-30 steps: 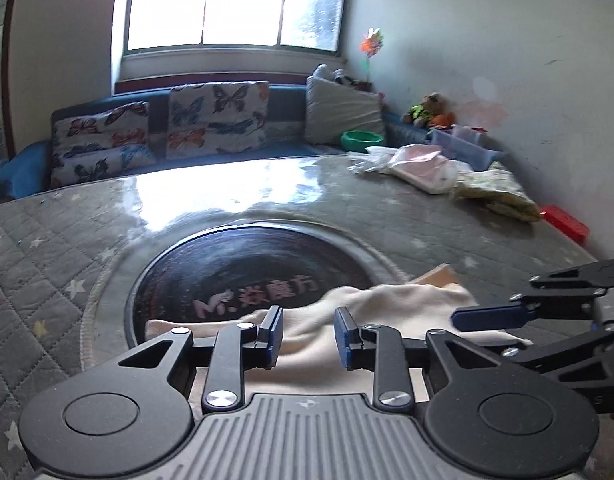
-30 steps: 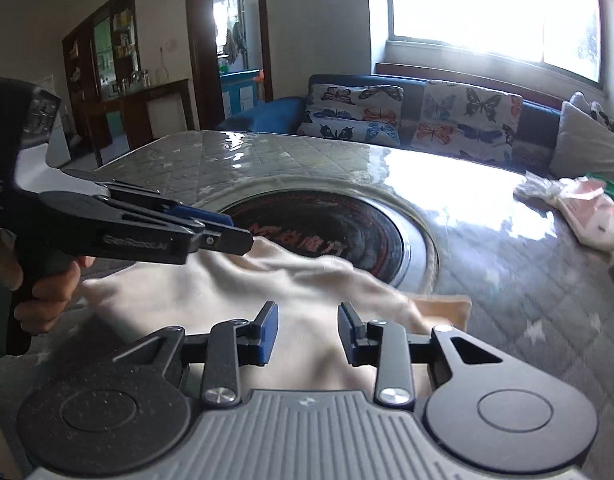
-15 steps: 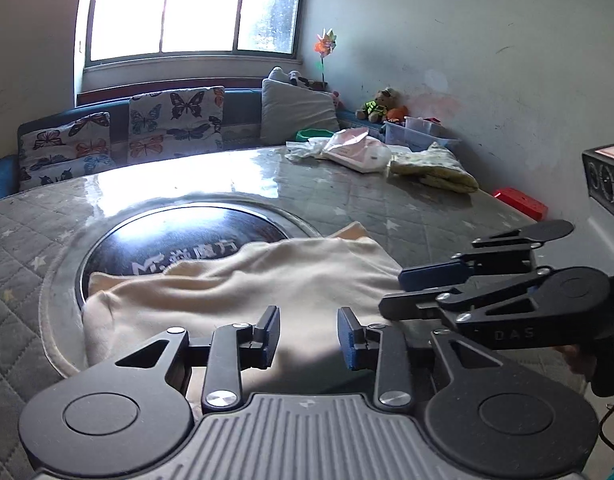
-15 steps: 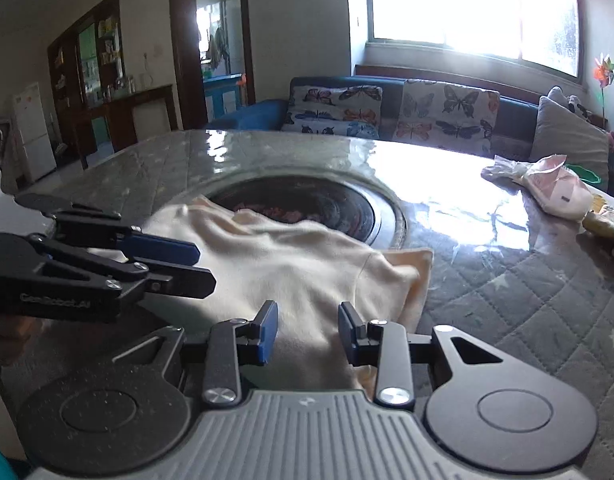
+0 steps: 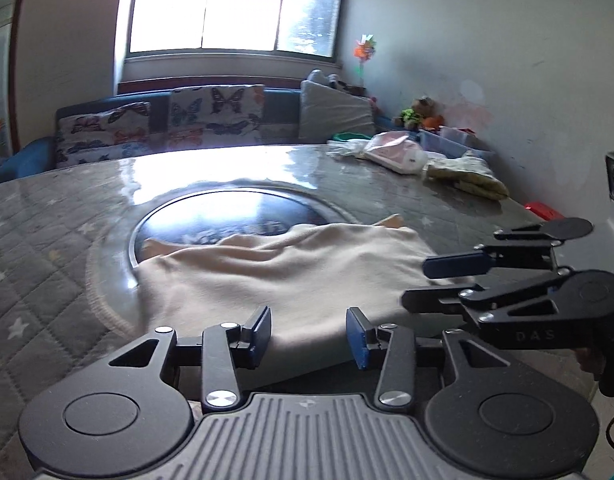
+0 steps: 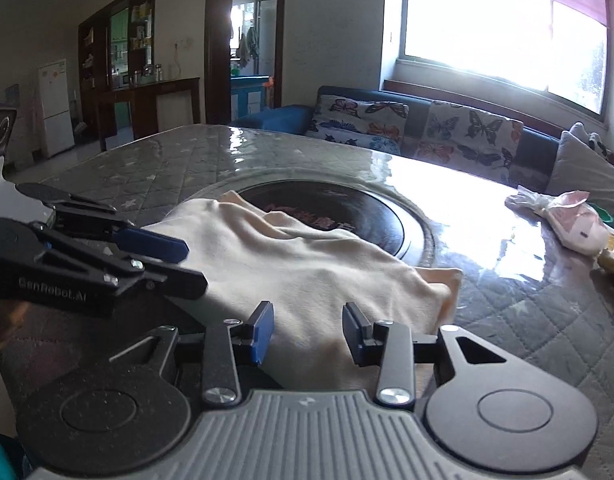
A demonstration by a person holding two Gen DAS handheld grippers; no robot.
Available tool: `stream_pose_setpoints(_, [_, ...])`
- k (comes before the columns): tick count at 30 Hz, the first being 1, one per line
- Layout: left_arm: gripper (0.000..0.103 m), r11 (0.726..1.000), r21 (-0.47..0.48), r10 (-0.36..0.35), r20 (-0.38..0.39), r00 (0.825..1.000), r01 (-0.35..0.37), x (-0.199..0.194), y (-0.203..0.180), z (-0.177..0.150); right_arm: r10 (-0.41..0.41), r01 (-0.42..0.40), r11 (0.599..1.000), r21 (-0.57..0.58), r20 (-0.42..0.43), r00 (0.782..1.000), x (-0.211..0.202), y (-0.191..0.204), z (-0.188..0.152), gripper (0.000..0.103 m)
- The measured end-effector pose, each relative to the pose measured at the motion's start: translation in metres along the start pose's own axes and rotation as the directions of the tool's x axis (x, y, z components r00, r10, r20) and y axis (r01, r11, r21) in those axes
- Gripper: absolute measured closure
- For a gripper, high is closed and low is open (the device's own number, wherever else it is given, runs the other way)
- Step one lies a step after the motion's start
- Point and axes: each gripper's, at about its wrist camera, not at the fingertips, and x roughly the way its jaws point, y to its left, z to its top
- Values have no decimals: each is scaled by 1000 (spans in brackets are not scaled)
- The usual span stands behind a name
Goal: Fold clothes
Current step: 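Smooth the folded shirt edge with the right gripper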
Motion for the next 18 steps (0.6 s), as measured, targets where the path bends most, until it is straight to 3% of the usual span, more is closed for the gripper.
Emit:
stream_pose_setpoints(6, [53,997,-63,33,-11,999,-33,-6,21,-6,3,-3,1000,16,-26,1000,3,-14,0,62])
stream_pose_setpoints(11, [52,997,-72,39,-2,999,-39,-7,23,-7,45,-44,999,28,-20,999,6,-34,29,62])
stream_pose_setpoints(14, [51,996,-76,42,-3,999,-42,-6,22,-10,94,-93,995,46,-28,995,41,-42,54,62])
stream_pose_setpoints(18, [50,996,-85,40,-2,999,-40,-5,22,-10,81,-79,996,30,-56,995,81,-39,73,62])
